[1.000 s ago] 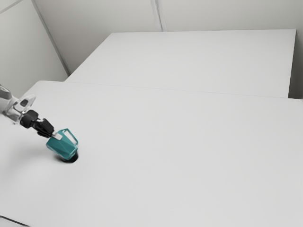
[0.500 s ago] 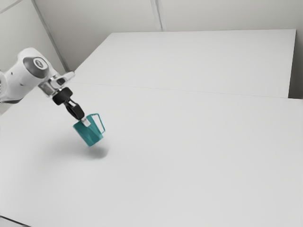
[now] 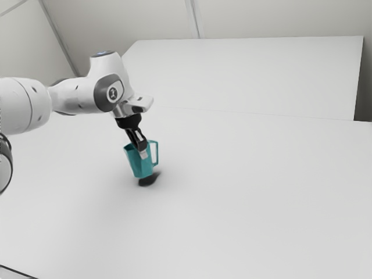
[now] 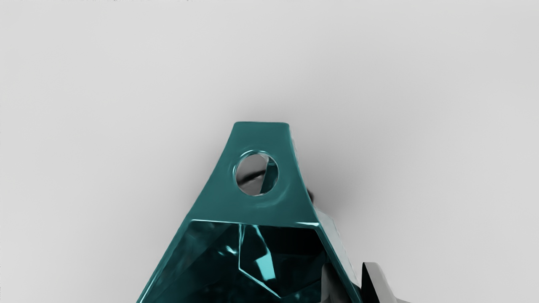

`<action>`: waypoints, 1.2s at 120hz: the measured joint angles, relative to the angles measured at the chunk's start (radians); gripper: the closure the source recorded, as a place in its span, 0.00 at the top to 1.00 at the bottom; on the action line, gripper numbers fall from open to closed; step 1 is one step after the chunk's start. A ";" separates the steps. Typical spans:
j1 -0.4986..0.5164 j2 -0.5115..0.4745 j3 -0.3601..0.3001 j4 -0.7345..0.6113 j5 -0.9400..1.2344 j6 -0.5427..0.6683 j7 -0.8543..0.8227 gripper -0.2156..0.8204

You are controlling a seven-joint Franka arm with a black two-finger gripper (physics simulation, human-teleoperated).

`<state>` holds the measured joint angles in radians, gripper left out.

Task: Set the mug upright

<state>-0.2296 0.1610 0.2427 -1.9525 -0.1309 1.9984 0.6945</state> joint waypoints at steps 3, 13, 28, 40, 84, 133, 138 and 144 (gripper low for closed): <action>-0.008 0.003 0.000 -0.007 0.006 0.022 -0.015 0.04; -0.041 0.009 0.001 -0.029 0.035 0.093 -0.061 0.04; -0.082 0.024 0.001 -0.033 0.112 0.167 -0.128 0.04; -0.093 0.039 0.001 -0.033 0.166 0.204 -0.175 0.04; -0.101 0.076 -0.002 -0.036 0.216 0.313 -0.296 0.04; -0.102 0.071 -0.001 -0.032 0.209 0.321 -0.347 0.56; -0.102 0.064 -0.001 -0.030 0.212 0.315 -0.349 0.60; -0.102 0.051 0.000 -0.028 0.215 0.304 -0.351 0.64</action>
<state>-0.3318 0.2122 0.2430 -1.9808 0.0837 2.3028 0.3440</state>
